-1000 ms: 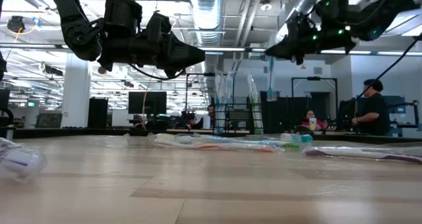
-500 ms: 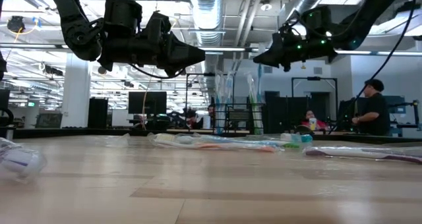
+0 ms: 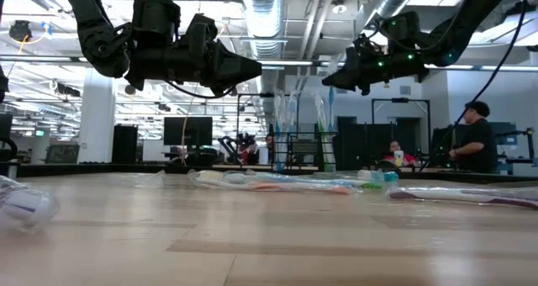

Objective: Pick & Place toothbrushing station
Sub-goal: Put the top blue toothbrush into the mesh organizer

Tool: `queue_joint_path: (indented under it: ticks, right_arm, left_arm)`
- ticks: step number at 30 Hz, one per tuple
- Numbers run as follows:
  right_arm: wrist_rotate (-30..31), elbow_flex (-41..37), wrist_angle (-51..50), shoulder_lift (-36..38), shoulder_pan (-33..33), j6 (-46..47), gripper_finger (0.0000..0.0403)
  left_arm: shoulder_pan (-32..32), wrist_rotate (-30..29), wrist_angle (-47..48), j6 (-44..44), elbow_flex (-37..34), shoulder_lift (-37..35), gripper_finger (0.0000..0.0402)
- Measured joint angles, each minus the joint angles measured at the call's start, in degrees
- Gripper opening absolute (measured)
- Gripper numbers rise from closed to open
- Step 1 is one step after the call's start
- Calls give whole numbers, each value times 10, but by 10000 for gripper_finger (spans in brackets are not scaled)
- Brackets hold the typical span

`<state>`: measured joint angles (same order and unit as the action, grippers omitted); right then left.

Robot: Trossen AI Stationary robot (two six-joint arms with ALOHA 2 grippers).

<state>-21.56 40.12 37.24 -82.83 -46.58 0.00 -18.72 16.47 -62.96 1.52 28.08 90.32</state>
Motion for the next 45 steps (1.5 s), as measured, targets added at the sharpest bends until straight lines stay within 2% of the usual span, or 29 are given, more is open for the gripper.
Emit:
queue_joint_path:
  ticks: [17,34,45]
  right_arm:
    - [4,0,55,0,9,20,7]
    - [9,0,-4,0,8,-4,7]
    - [12,0,-7,-8,9,-6,7]
  left_arm:
    - [0,0,0,0,0,0,99]
    - [0,0,3,0,0,0,99]
    - [0,0,5,0,0,0,99]
